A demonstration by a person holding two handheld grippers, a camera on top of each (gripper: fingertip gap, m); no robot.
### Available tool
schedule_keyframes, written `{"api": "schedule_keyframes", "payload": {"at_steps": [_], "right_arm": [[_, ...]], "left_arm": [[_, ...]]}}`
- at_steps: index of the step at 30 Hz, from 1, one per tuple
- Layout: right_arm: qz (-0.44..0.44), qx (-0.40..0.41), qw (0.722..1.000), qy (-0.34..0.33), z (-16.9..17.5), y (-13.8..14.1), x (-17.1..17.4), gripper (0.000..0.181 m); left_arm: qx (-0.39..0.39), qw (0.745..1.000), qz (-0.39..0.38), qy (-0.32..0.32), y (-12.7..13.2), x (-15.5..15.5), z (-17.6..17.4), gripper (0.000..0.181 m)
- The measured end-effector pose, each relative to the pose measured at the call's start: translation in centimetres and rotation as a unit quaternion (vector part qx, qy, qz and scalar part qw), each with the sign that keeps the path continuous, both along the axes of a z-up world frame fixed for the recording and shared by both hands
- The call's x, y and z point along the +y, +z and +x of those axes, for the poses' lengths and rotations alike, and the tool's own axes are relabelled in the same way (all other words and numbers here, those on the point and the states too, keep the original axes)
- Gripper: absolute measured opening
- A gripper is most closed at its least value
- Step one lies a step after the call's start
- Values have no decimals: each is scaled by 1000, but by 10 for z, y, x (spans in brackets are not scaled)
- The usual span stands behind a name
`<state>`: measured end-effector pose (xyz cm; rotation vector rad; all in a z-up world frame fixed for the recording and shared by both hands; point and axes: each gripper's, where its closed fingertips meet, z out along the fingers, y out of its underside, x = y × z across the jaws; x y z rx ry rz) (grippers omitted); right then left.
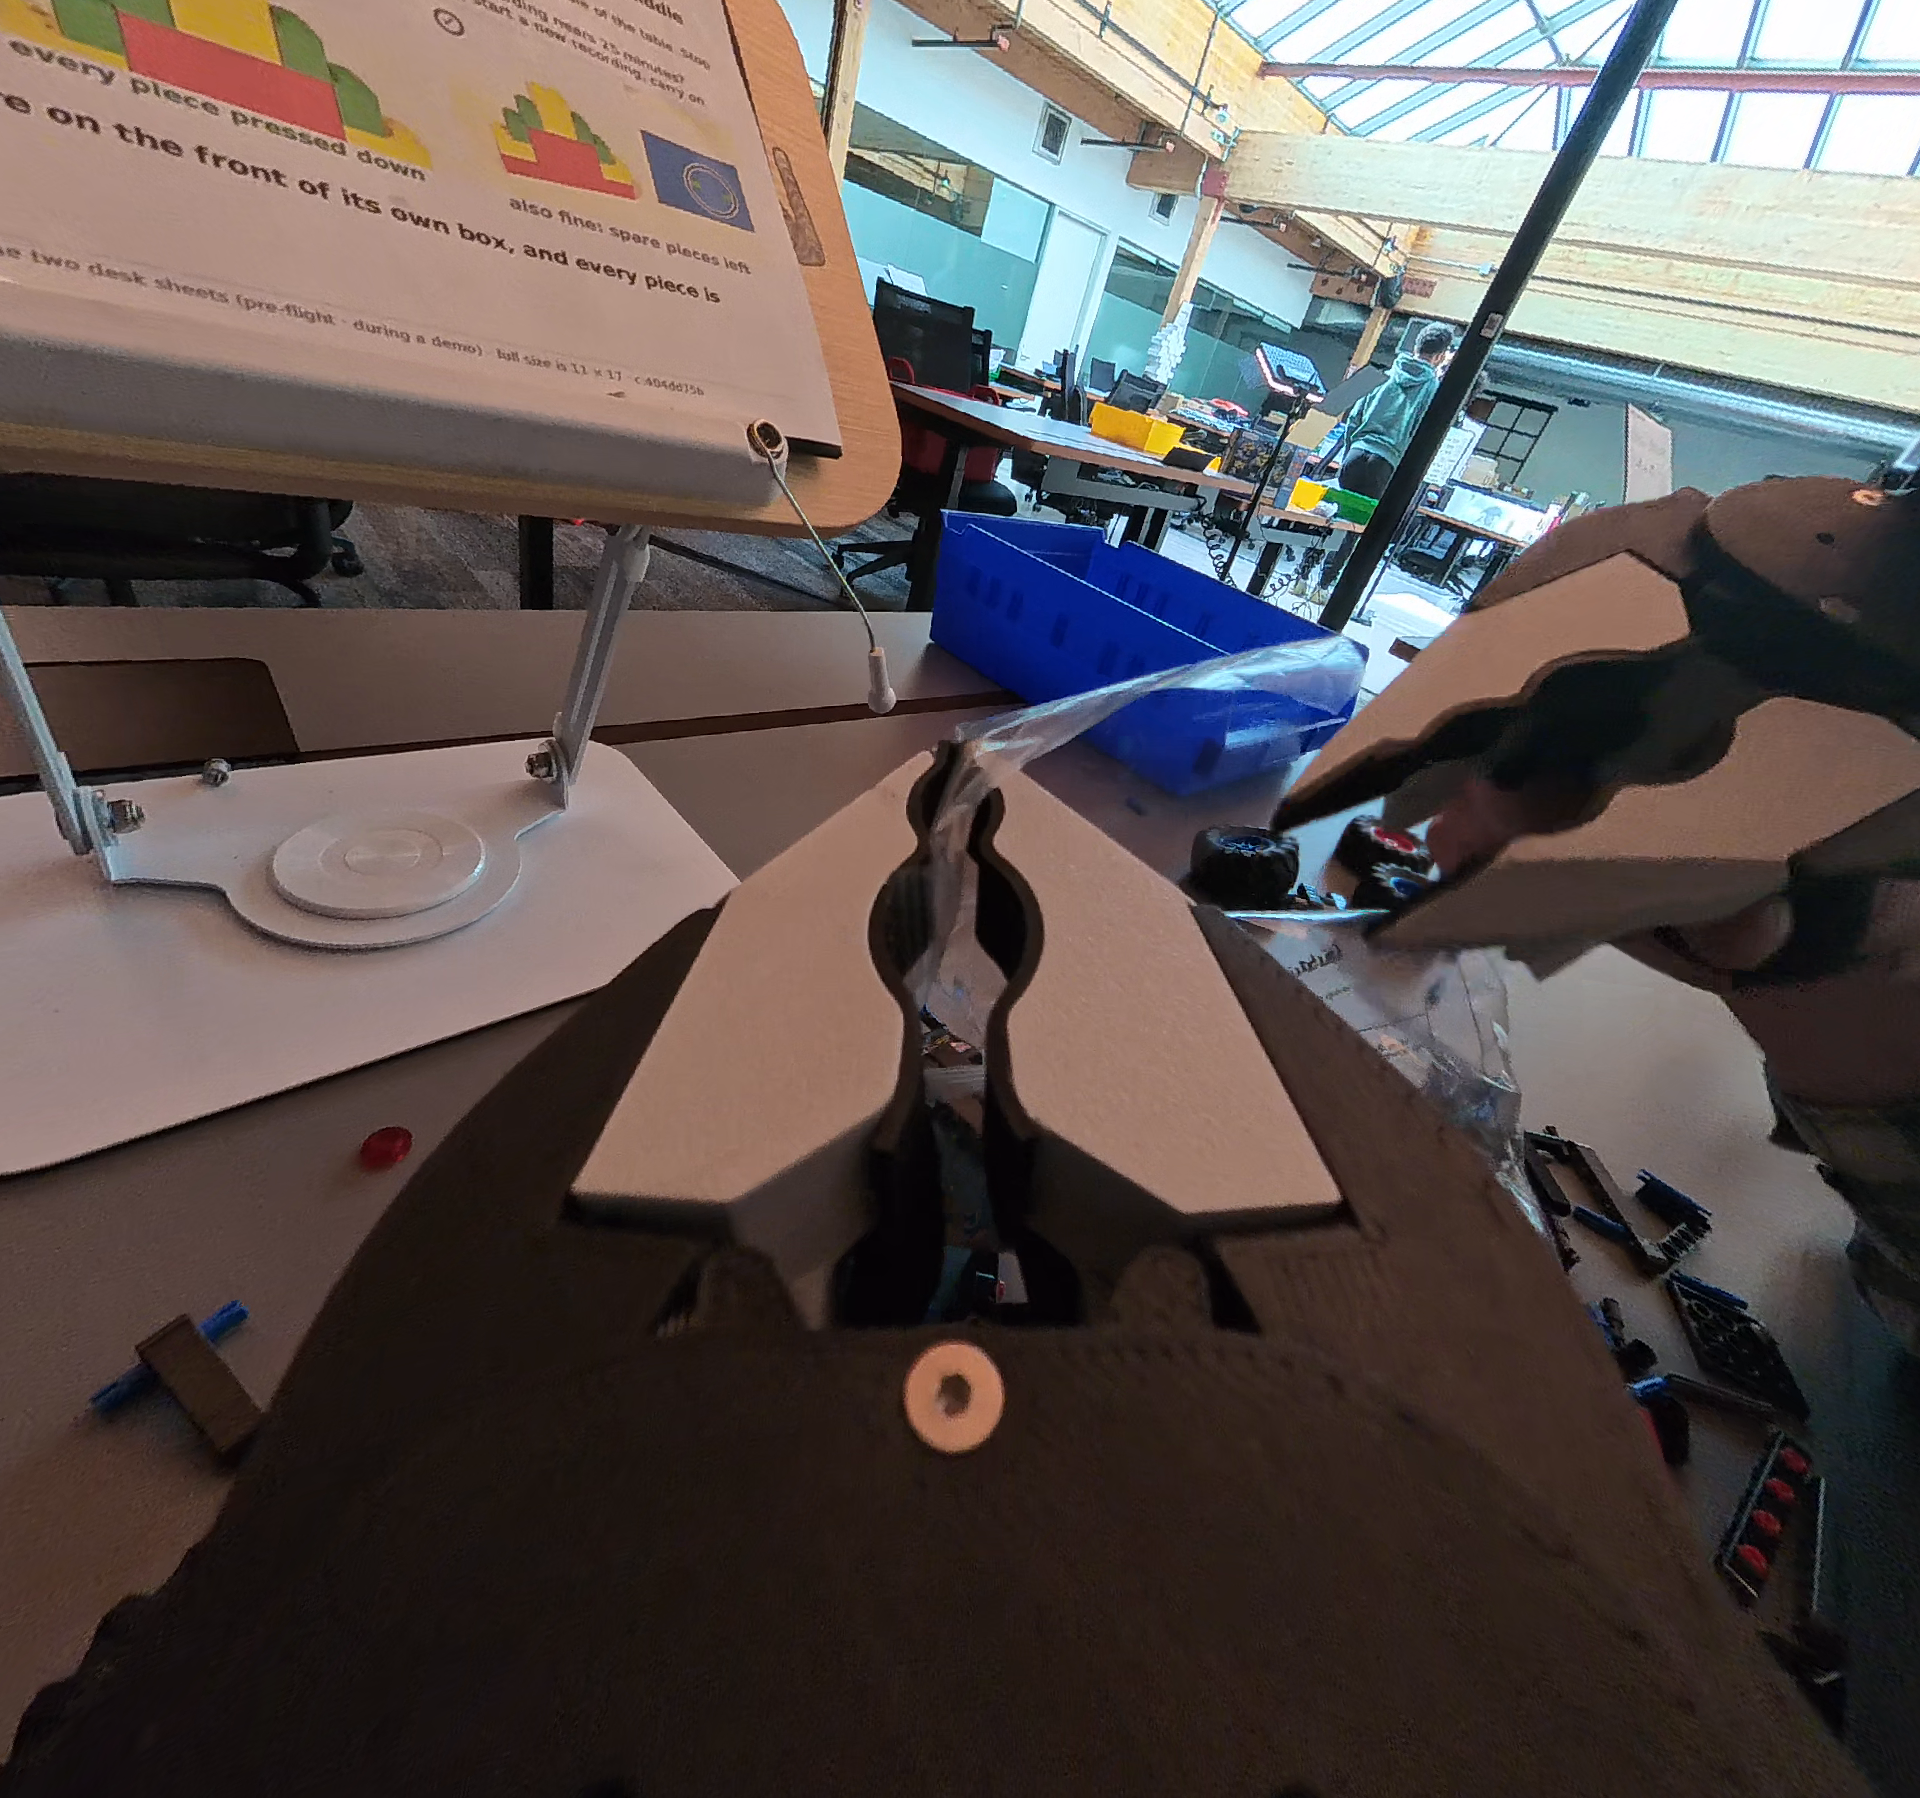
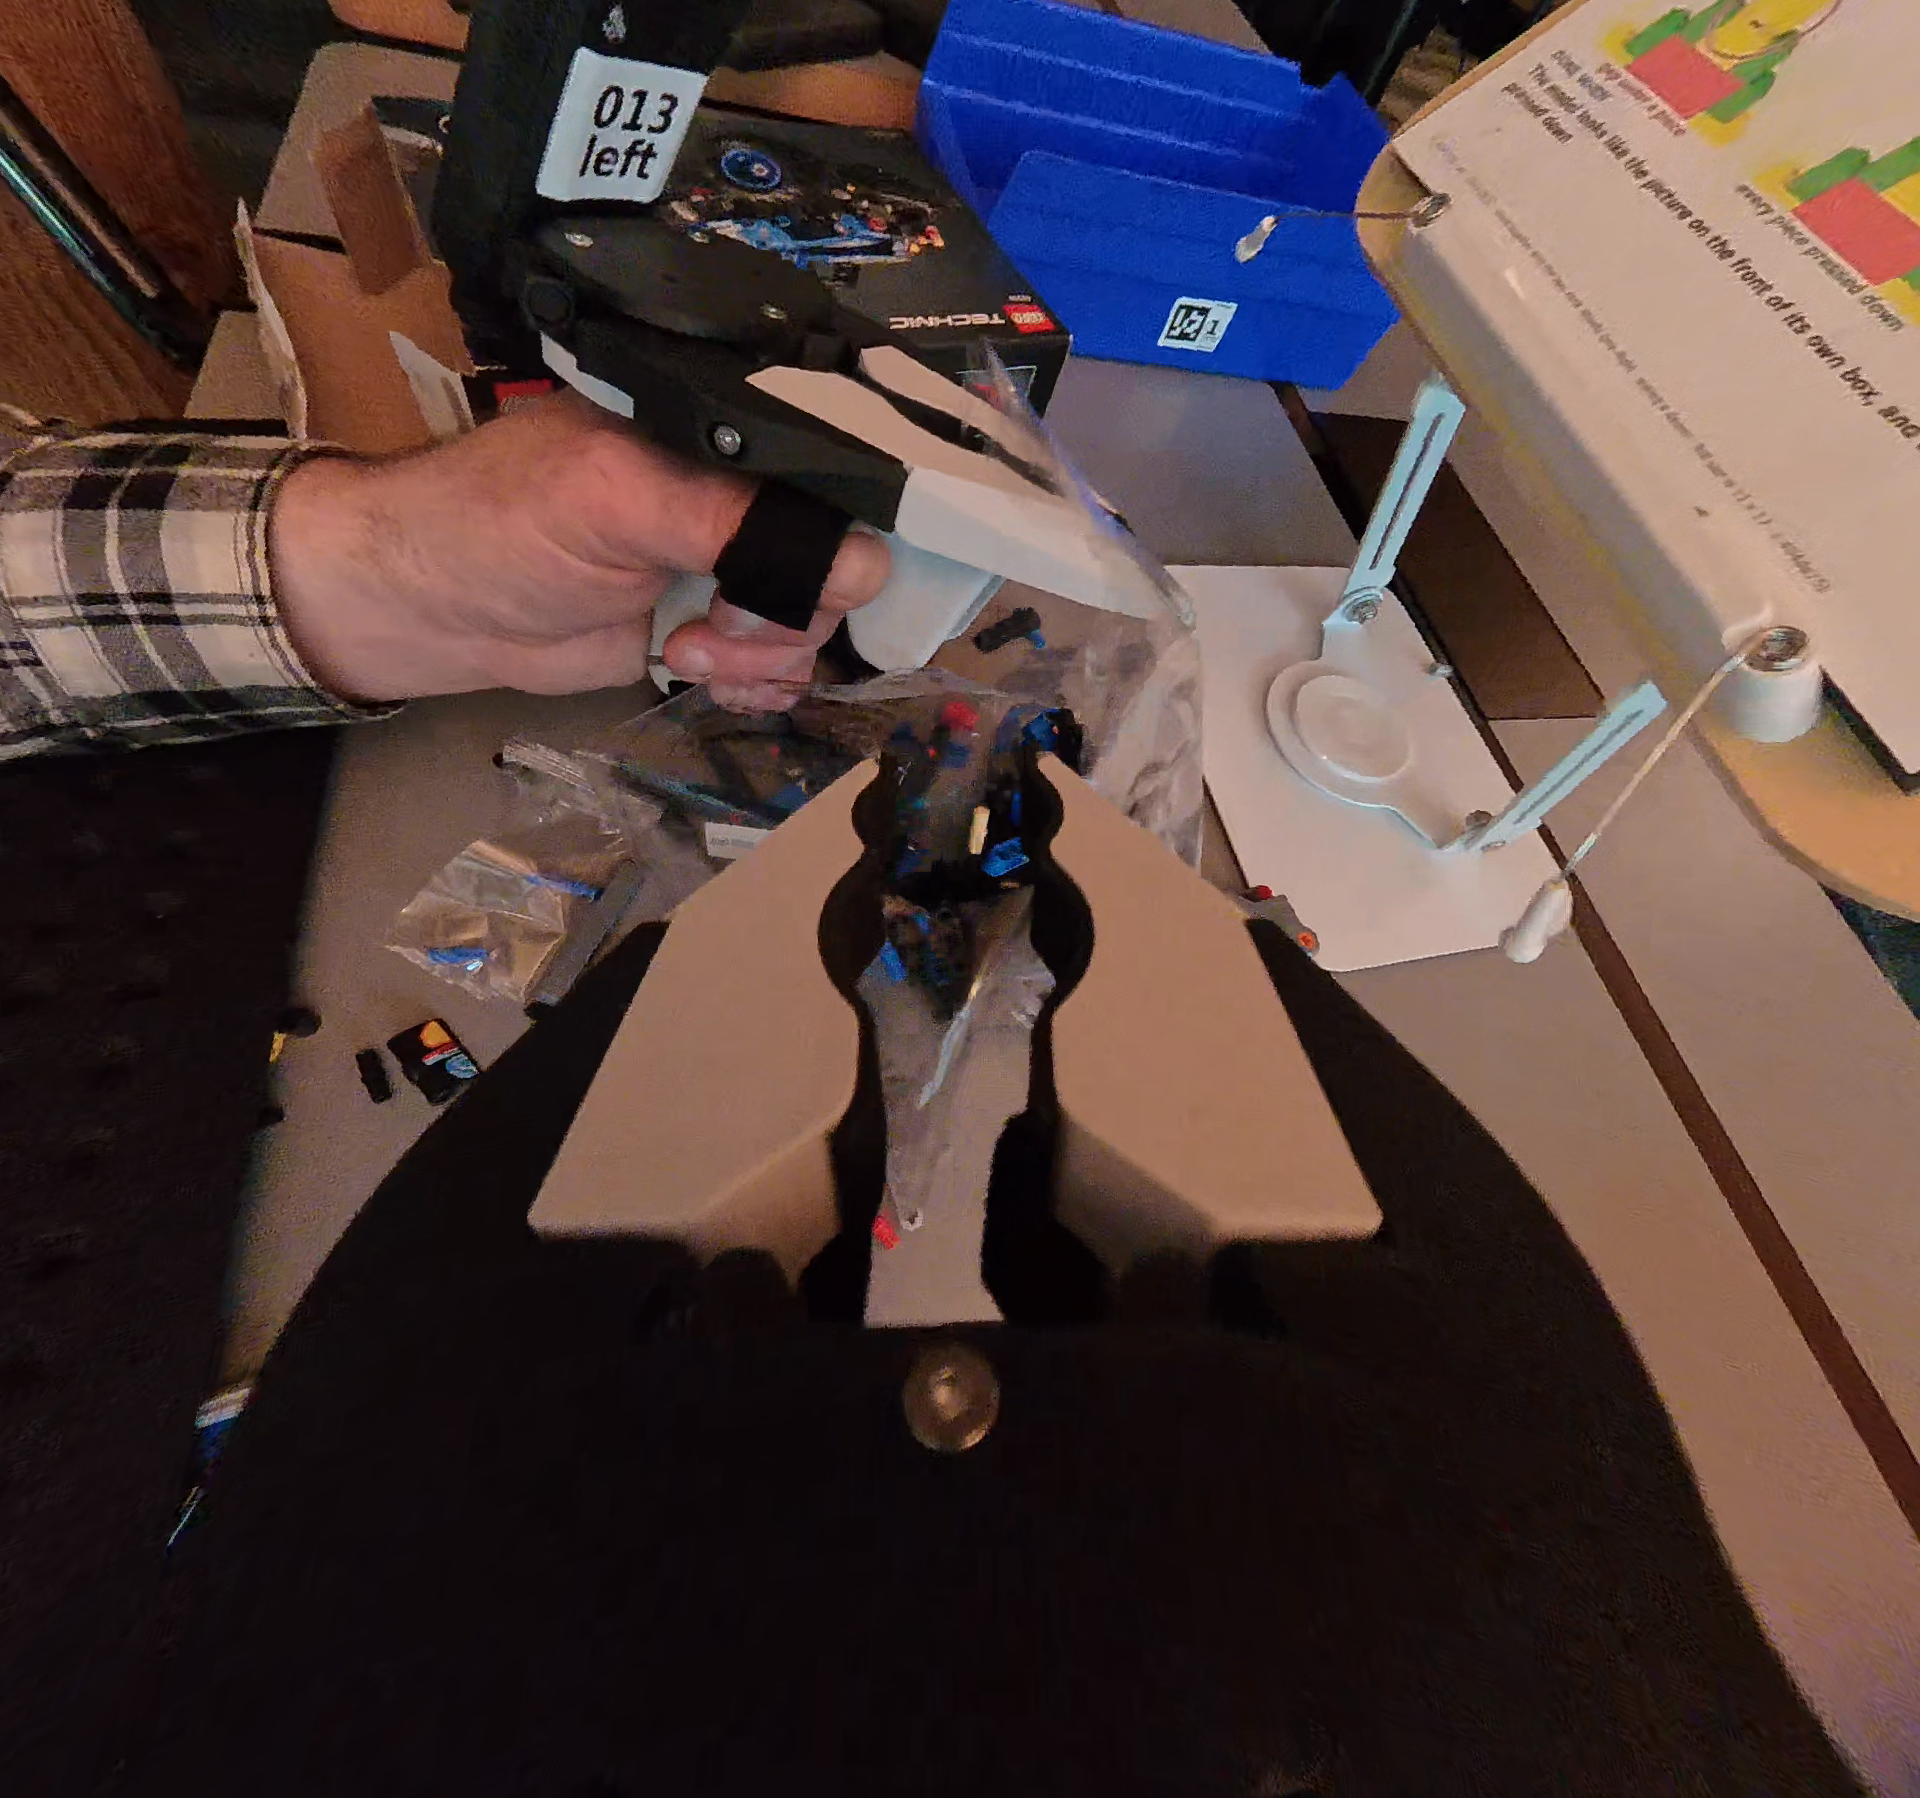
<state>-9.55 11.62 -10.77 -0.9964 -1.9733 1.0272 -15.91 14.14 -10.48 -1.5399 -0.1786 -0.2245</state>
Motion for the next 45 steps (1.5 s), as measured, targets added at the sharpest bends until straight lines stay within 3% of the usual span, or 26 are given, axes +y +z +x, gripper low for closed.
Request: {"api": "schedule_keyframes", "payload": {"at_steps": [3,5,9,12,15,19,23,26,28,31,34,36,39,41,43,45], "right_arm": [[-8,9,998,-56,12,9,36,20],[-21,-27,994,-108,30,-2,71,20],[-31,-179,966,-183,85,-77,121,30],[-37,-258,946,-195,118,-119,128,32],[-59,-298,932,-198,128,-142,126,32],[-66,-308,926,-209,119,-152,125,23],[-43,-304,927,-216,115,-154,127,1],[-33,-288,933,-213,113,-147,129,1],[-52,-236,948,-207,106,-122,126,1],[-97,-111,976,-162,92,-57,104,1],[-126,24,990,-58,84,17,53,1],[-108,57,992,-24,76,37,26,1],[-74,47,996,7,53,33,-7,1],[-18,12,999,-45,30,8,2,4],[25,-16,997,-74,21,-11,9,25],[26,7,997,-79,25,-5,11,20]], "left_arm": [[-2,1000,0,0,0,0,0,0],[-3,1000,1,-1,0,0,0,0],[-2,1000,0,-7,1,1,3,0],[2,1000,-1,-12,1,2,6,0],[1,1000,-3,-15,0,2,8,0],[-1,1000,-3,-16,0,2,8,0],[0,1000,-3,-19,0,2,11,0],[0,1000,-3,-22,0,3,12,0],[0,1000,-3,-25,0,3,13,0],[5,1000,-4,-30,1,4,17,0],[14,999,-9,-34,0,6,21,0],[20,999,-12,-36,0,7,23,0],[27,999,-14,-38,-1,7,25,0],[28,999,-15,-39,-1,7,26,0],[28,999,-15,-39,-1,7,25,0],[28,999,-15,-39,-1,7,25,0]]}}
